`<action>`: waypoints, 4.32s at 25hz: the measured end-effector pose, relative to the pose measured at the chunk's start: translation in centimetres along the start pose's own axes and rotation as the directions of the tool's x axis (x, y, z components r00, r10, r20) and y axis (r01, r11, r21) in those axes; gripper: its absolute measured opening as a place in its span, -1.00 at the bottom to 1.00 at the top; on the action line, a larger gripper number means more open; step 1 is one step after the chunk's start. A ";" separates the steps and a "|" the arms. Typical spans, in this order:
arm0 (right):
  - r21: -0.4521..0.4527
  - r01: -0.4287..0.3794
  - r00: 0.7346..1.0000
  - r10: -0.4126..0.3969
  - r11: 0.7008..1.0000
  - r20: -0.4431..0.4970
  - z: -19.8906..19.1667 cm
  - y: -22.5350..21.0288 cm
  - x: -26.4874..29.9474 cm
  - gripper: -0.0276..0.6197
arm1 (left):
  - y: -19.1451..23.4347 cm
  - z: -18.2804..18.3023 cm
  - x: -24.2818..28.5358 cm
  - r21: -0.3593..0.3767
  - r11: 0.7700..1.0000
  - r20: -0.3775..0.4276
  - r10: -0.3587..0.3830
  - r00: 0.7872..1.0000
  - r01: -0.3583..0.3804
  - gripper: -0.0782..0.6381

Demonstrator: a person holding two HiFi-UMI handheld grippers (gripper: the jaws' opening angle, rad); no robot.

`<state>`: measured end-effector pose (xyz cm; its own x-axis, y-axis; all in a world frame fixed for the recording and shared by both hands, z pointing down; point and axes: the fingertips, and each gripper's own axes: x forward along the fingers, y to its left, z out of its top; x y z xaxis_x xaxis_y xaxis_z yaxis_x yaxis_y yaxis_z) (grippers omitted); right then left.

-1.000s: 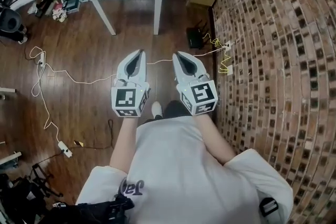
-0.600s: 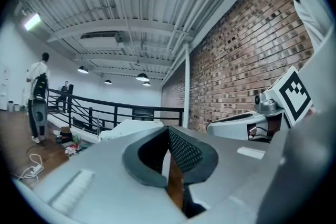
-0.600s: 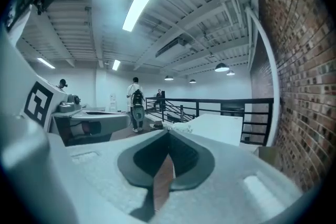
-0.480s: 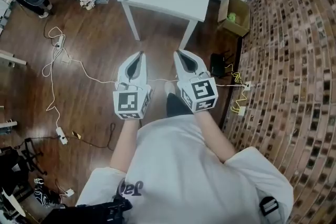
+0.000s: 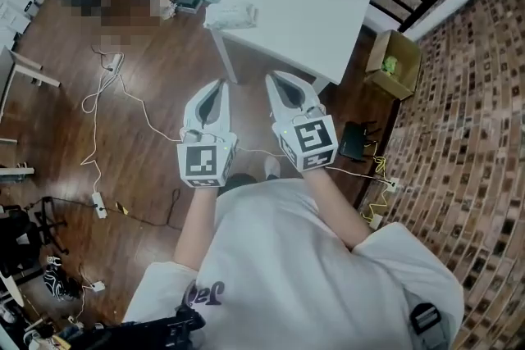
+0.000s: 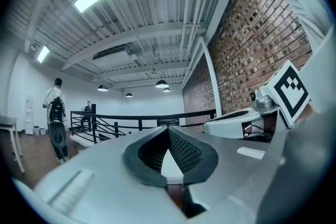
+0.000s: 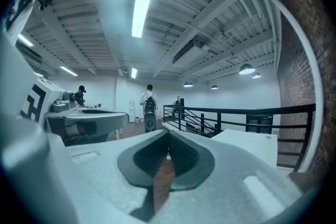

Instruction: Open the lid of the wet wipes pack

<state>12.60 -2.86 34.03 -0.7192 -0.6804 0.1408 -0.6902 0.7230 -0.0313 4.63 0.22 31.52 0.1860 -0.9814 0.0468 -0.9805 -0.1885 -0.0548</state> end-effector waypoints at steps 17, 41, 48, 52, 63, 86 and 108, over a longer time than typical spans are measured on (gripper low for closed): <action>-0.027 0.042 0.991 -0.046 0.999 -0.130 -1.6 -5.2 19.6 -0.96 | 14.0 -3.8 16.9 -0.015 0.997 -0.020 -0.078 0.997 0.078 -0.74; -0.089 0.096 0.958 -0.116 0.991 -0.263 -5.0 -12.4 38.9 -0.96 | 26.5 -16.3 32.9 -0.153 0.961 -0.286 -0.267 0.920 0.231 -0.74; -0.100 0.031 0.923 -0.067 0.994 -0.379 -9.8 -11.3 39.0 -0.96 | 25.4 -22.9 32.7 -0.207 0.943 -0.413 -0.327 0.850 0.262 -0.74; -0.124 -0.029 0.901 -0.028 0.992 -0.433 -12.9 -10.1 38.9 -0.96 | 24.7 -25.9 32.5 -0.220 0.929 -0.461 -0.369 0.807 0.299 -0.74; -0.205 -0.085 0.854 -0.035 0.975 -0.519 -17.0 -10.5 39.4 -0.70 | 23.1 -31.4 32.6 -0.203 0.907 -0.552 -0.417 0.723 0.368 -0.74; -0.599 -0.376 0.777 -0.111 0.707 -0.620 -20.9 -9.2 41.2 -0.84 | 23.2 -31.9 32.7 -0.176 0.924 -0.578 -0.376 0.724 0.340 -0.74; -0.336 -0.425 0.706 0.076 0.841 -0.704 -16.6 -16.0 48.4 -0.89 | 22.7 -32.2 33.1 -0.214 0.941 -0.608 -0.338 0.719 0.262 -0.74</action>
<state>-9.86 -45.36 57.82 -0.5033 -0.3413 0.7939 -0.2473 0.9372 0.2460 -13.52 -35.44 63.91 0.4271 -0.6198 0.6583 -0.8876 -0.4265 0.1742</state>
